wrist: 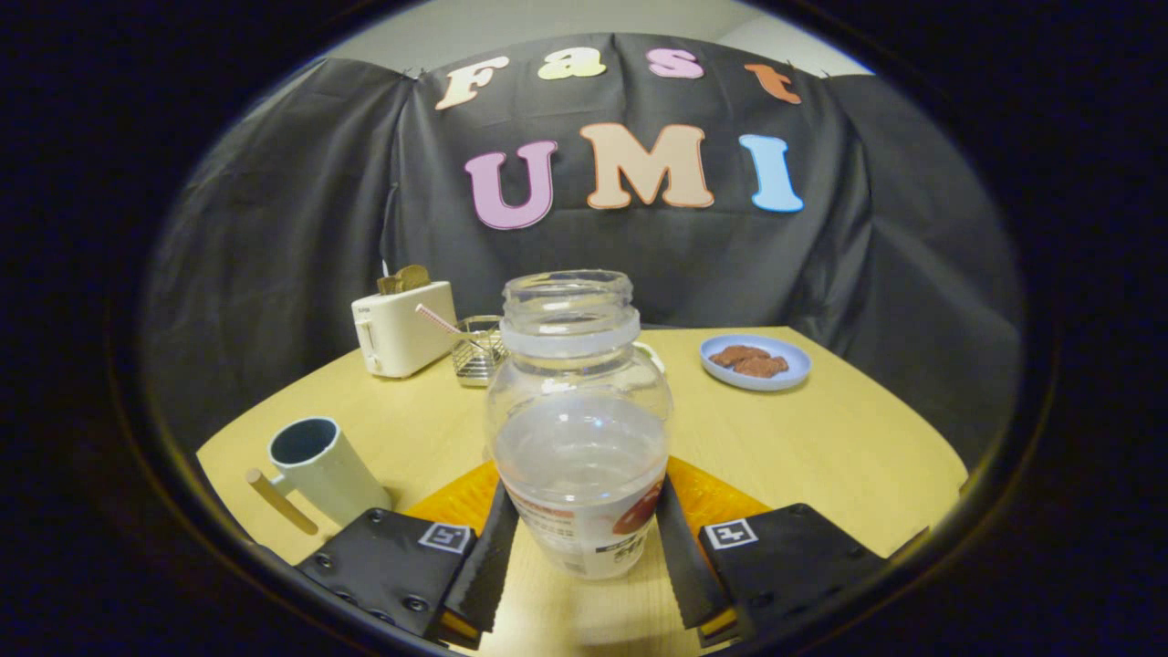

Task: Take the bottle from table, then pour the juice into the cup, finally place the bottle on the coaster

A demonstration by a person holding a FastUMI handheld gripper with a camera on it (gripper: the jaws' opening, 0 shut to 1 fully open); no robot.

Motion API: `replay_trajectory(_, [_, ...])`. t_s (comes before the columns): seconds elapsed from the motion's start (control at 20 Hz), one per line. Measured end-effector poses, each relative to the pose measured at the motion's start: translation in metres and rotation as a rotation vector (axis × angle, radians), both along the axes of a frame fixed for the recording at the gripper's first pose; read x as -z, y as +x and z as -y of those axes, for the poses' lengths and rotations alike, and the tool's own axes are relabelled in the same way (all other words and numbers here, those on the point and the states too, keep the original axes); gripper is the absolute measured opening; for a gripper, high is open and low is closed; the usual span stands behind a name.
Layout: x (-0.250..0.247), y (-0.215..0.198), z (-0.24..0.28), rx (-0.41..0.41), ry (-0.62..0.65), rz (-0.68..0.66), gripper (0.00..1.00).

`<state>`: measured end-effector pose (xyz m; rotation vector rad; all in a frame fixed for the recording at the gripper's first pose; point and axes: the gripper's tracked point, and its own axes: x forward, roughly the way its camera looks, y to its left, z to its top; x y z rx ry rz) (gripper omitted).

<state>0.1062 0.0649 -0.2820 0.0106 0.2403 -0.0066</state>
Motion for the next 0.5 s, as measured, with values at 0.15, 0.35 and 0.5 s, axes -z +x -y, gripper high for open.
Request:
replay_trajectory(0.15, [-0.017,-0.003,-0.008,-0.002,-0.080,0.025,0.77])
replay_trajectory(0.35, [-0.034,-0.006,-0.019,-0.008,-0.191,0.051,0.77])
replay_trajectory(0.5, [-0.043,-0.007,-0.028,-0.010,-0.271,0.070,0.77])
